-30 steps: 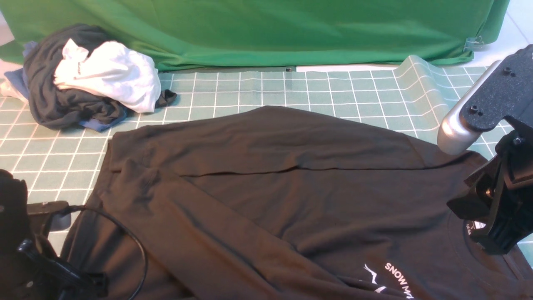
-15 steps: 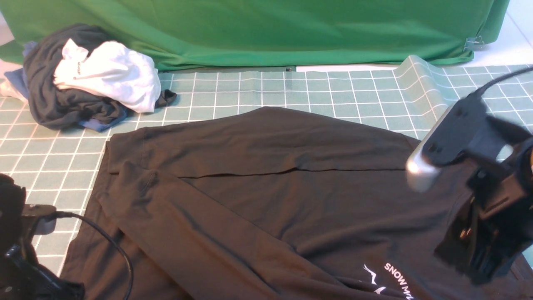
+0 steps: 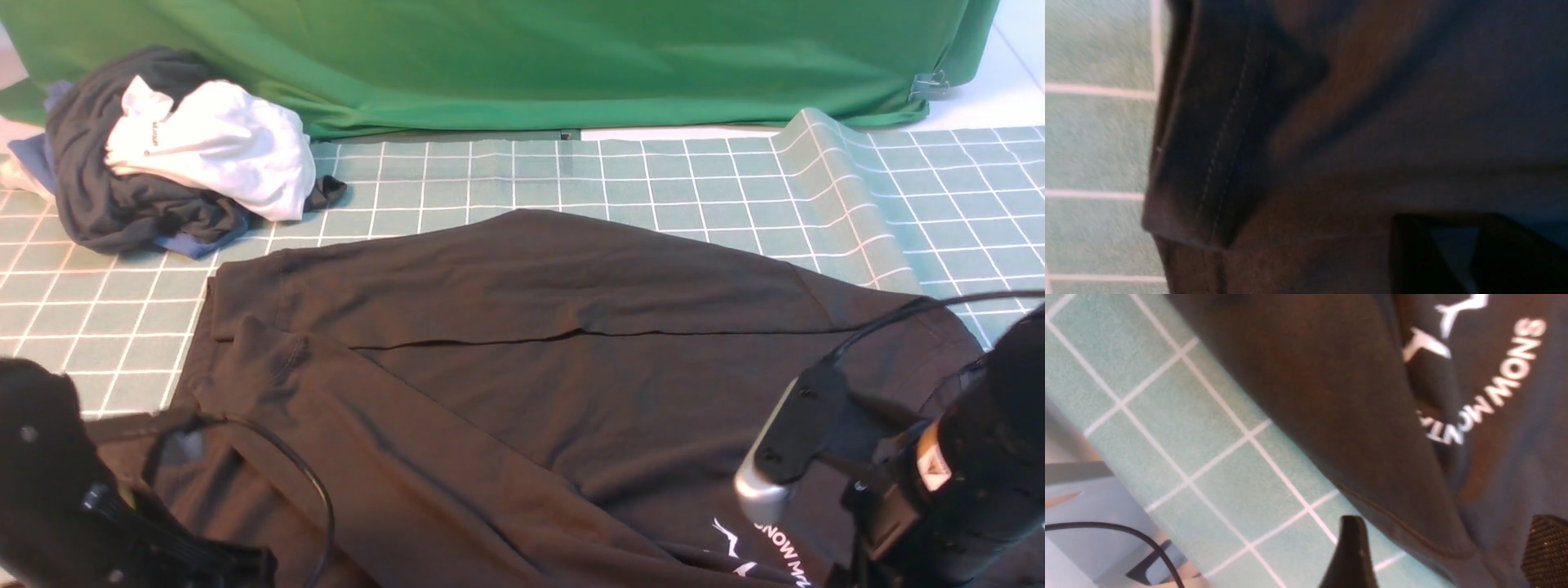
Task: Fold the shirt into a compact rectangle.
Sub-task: 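Grab the top left corner of the dark shirt with the left gripper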
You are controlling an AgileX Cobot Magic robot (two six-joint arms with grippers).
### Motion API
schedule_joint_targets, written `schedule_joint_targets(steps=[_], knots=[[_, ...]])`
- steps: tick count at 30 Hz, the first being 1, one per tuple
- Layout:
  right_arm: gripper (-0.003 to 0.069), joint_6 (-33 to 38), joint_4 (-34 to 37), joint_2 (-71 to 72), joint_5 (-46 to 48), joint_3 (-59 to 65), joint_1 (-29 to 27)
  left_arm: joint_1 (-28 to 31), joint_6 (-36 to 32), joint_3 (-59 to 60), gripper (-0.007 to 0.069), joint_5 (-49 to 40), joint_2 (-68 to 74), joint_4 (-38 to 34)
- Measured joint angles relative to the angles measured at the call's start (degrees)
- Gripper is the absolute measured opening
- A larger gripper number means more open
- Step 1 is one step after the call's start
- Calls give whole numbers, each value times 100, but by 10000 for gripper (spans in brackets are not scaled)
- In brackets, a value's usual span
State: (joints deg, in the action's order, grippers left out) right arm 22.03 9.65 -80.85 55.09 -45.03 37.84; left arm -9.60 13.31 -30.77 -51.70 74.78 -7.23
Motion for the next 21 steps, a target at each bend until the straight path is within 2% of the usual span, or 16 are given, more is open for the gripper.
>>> schedule_joint_targets(steps=[5, 6, 7, 10, 11, 12, 13, 14, 15, 17, 21], knots=[[501, 212, 87, -288, -113, 0, 0, -14, 22, 14, 89, 87, 331, -16], [461, 249, 92, -428, -193, 0, 0, -14, 37, 14, 71, 99, 496, -16], [461, 249, 97, -440, -195, 0, 0, -14, 37, 14, 70, 105, 511, -16], [314, 404, 103, -655, -265, 0, 0, -14, 57, -4, 62, 185, 738, 3], [293, 414, 103, -665, -266, 0, 0, -14, 57, -4, 62, 179, 747, 3], [225, 532, 103, -731, -266, 0, 0, -14, 62, -22, 62, 178, 796, 3], [201, 549, 103, -738, -266, 0, 0, -14, 62, -22, 62, 173, 810, 3], [118, 675, 103, -766, -242, 0, 0, -14, 62, -46, 62, 166, 856, 3], [71, 729, 95, -773, -193, -13, 0, -14, 56, -49, 62, 161, 895, 3], [38, 744, 95, -773, -23, -84, 0, -14, 41, -55, 62, 141, 942, 9], [22, 845, 85, -645, 260, -253, -101, -14, -17, -86, 62, 103, 990, 9]])
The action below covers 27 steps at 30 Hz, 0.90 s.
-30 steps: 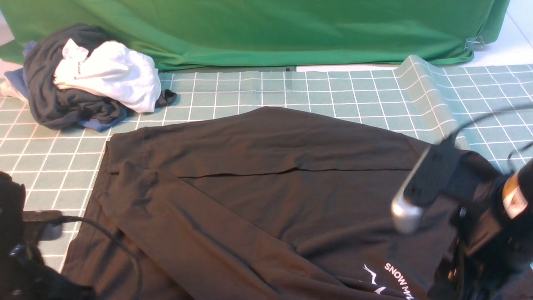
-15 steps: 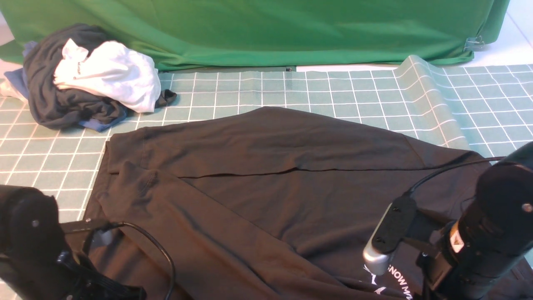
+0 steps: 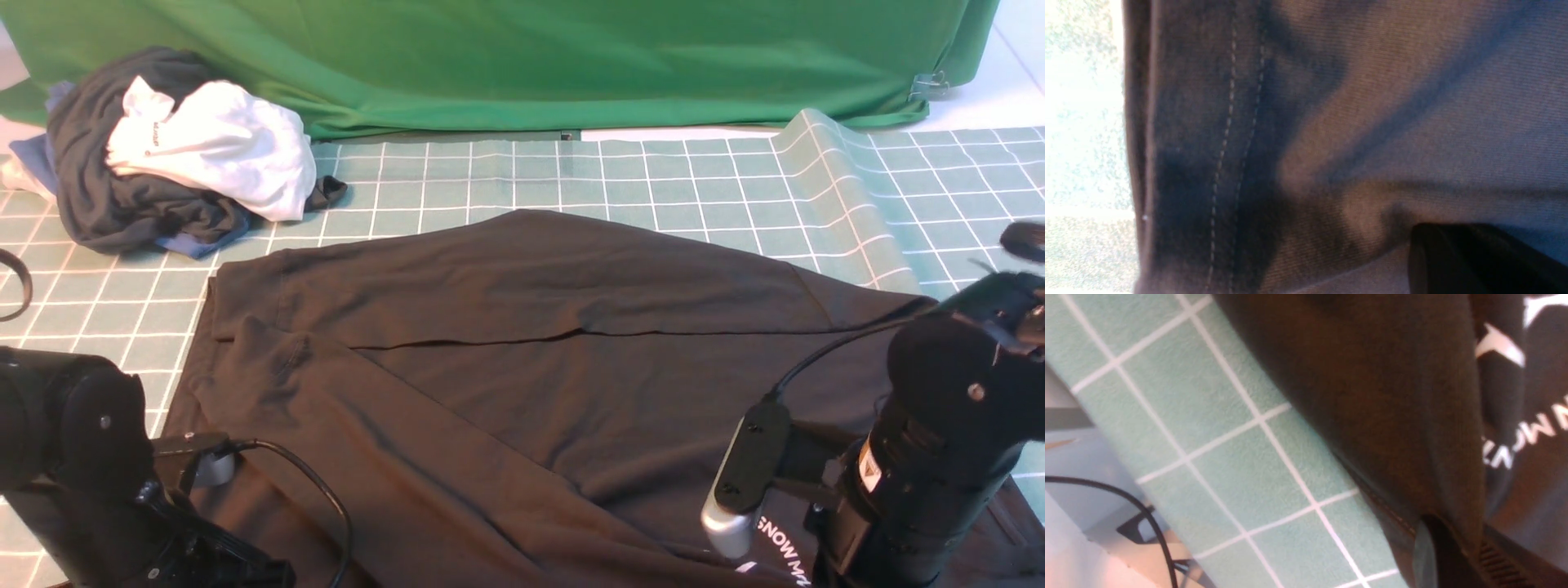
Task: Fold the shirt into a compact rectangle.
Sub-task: 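Grab the top left corner of the dark shirt with the left gripper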
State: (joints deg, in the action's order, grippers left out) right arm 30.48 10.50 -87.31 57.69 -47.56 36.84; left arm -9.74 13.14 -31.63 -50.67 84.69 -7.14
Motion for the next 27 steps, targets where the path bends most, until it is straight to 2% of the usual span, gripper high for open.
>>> schedule_joint_targets(steps=[11, 18, 23, 26, 27], knots=[[21, 17, -2, 222, 121, -260, -1080, 0, -38, -19, 61, -18, 25, 0], [31, 130, 8, 120, -123, -260, -1268, 0, -180, -19, 62, -7, 25, 0], [129, 145, -157, -63, -602, -271, -1274, 0, -201, -25, 62, -7, 25, 0], [246, -276, -463, -114, -817, -385, -1274, 0, -205, -80, 62, -26, -16, 0], [311, -492, -557, -114, -747, -517, -1279, 0, -226, -100, 62, -64, -65, 5]])
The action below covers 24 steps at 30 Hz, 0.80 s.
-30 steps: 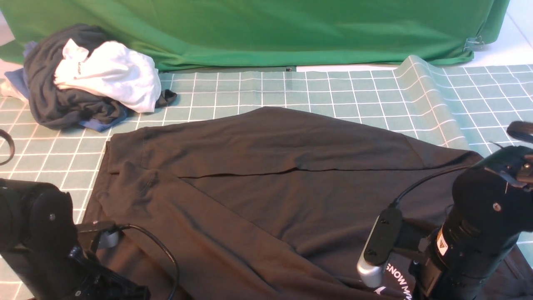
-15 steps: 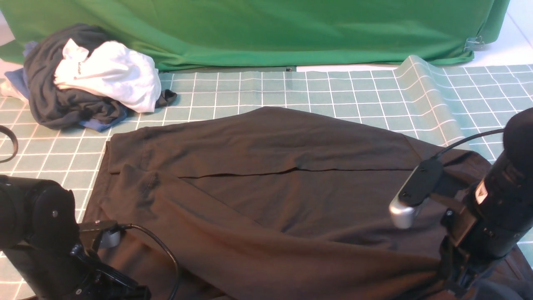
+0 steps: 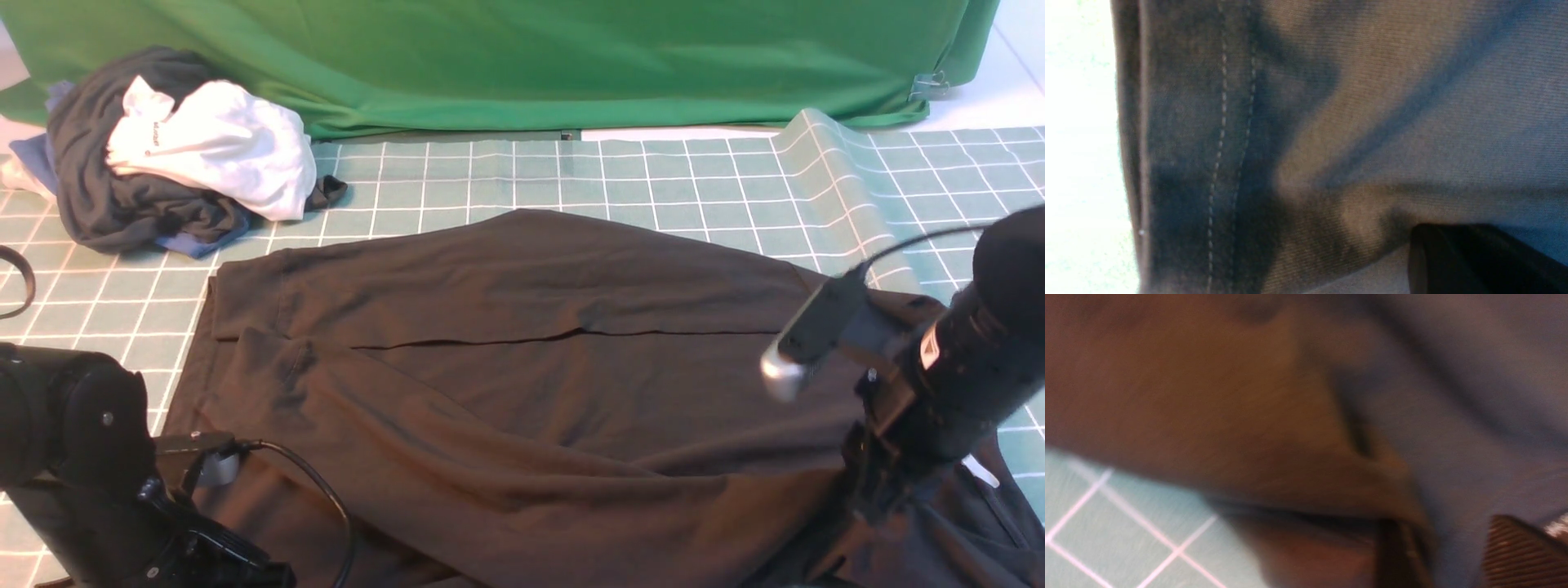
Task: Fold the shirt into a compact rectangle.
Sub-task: 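Grab the top left corner of the dark shirt with the left gripper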
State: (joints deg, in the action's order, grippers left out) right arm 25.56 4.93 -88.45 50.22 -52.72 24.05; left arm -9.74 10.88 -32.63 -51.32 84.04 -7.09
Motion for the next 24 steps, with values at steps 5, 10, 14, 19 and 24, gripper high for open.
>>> schedule_joint_targets(steps=[5, 10, 14, 19, 24], knots=[[412, -348, -120, 107, 1151, -472, -6, 0, -83, -90, 59, 18, -629, 17], [302, -553, -126, 506, 1577, -579, -6, 0, 392, -560, 59, -457, -1450, 243], [105, -581, -126, 870, 1510, -583, -6, 259, 608, -1212, 59, -709, -1507, 475], [24, -595, -58, 1254, 1377, -583, -6, 1085, 544, -2473, 59, -541, -680, 344], [20, -595, -18, 1319, 1311, -583, -6, 1254, 100, -3301, 68, -295, 219, 91]])
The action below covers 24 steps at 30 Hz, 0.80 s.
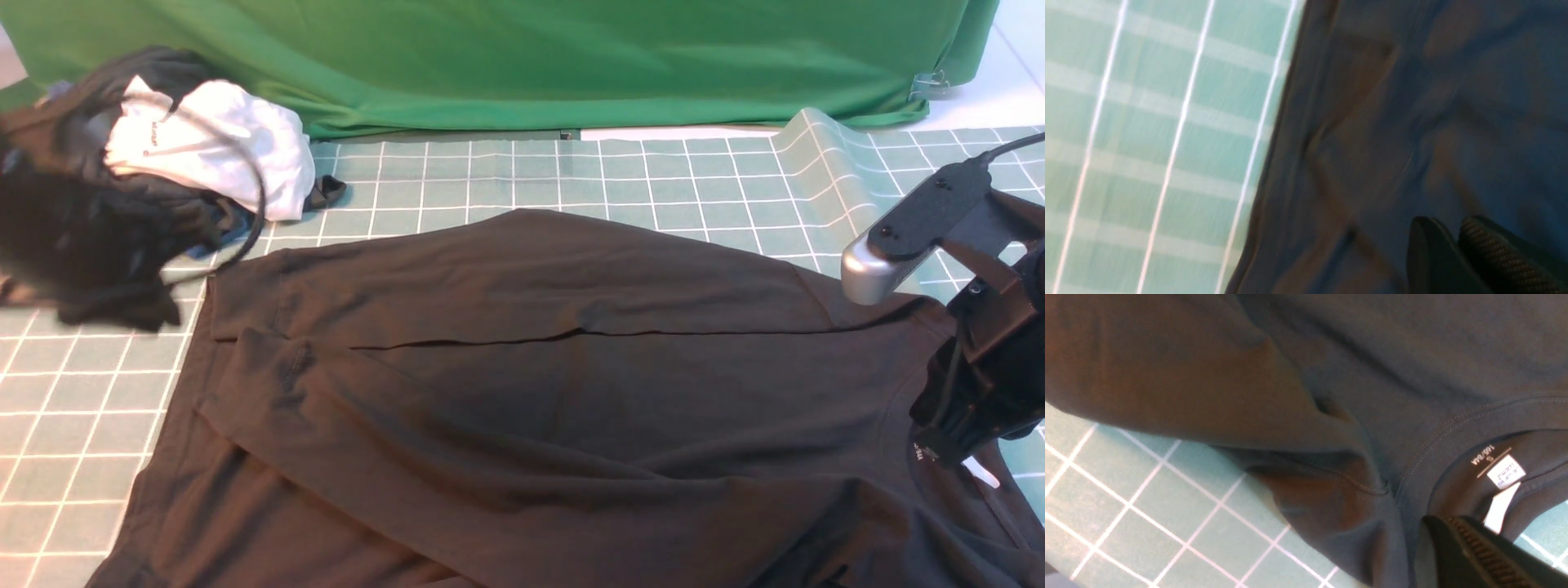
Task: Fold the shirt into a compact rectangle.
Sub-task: 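Grab the top left corner of the dark shirt with the left gripper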
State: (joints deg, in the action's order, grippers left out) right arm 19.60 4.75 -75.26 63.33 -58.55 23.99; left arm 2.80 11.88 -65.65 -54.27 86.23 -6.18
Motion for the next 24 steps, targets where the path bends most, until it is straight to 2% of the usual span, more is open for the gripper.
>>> schedule_joint_targets(steps=[5, 7, 8, 10, 12, 14, 19, 21, 24], knots=[[21, 0, 40, 0, -20, 0, 0, -47, -114, -1119, 185, 171, 1415, 200], [22, 0, 47, 0, -25, 0, 0, -47, -38, -1232, 221, 177, 1640, 283], [23, 0, 47, 0, -25, 0, 0, -47, 97, -1415, 285, 176, 1927, 456], [25, 0, 48, 0, -25, 0, 0, -47, 164, -1539, 340, 196, 2211, 560], [26, 0, 54, 0, -25, 0, 0, -47, 214, -1651, 432, 370, 2557, 618], [27, 0, 54, 0, -25, 0, 0, -47, 228, -1681, 469, 532, 2734, 618], [29, 0, 57, 0, -25, 0, 0, -47, 233, -1698, 486, 959, 2977, 618], [29, 0, 57, 0, -27, 0, 0, -47, 215, -1698, 462, 1076, 3020, 618], [29, 0, 57, 0, -51, 0, 0, -47, 4, -1698, 382, 1225, 3035, 618]])
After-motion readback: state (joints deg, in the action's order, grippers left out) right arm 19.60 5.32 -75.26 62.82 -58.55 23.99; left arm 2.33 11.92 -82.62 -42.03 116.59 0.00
